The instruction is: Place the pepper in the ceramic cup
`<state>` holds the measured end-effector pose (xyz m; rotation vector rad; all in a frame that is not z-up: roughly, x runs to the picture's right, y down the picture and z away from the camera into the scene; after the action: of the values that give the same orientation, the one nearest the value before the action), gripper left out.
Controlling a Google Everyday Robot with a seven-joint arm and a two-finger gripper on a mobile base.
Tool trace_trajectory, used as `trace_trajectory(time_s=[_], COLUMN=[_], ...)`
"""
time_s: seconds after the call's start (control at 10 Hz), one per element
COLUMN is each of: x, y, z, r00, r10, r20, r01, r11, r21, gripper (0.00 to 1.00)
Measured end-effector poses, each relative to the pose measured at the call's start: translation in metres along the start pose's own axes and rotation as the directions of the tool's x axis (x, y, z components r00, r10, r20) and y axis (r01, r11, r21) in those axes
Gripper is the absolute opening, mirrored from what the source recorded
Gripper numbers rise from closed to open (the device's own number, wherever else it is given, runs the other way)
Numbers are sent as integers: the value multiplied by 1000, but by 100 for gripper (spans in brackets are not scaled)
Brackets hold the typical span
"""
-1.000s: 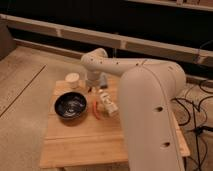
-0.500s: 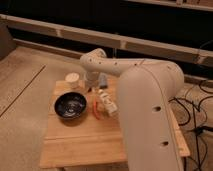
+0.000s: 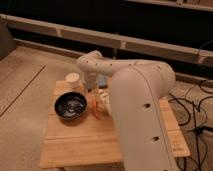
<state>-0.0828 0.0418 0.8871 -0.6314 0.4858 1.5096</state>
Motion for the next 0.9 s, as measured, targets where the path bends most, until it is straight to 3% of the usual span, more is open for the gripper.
trace_trajectory(time_s=[0.5, 0.9], x=[-1, -5], y=[-22, -24], z=[25, 37], r00=[991, 985], r10=[93, 111], r20=[-93, -129], r01=[-88, -102], r11=[994, 992], r21=[59, 77], gripper=[46, 46])
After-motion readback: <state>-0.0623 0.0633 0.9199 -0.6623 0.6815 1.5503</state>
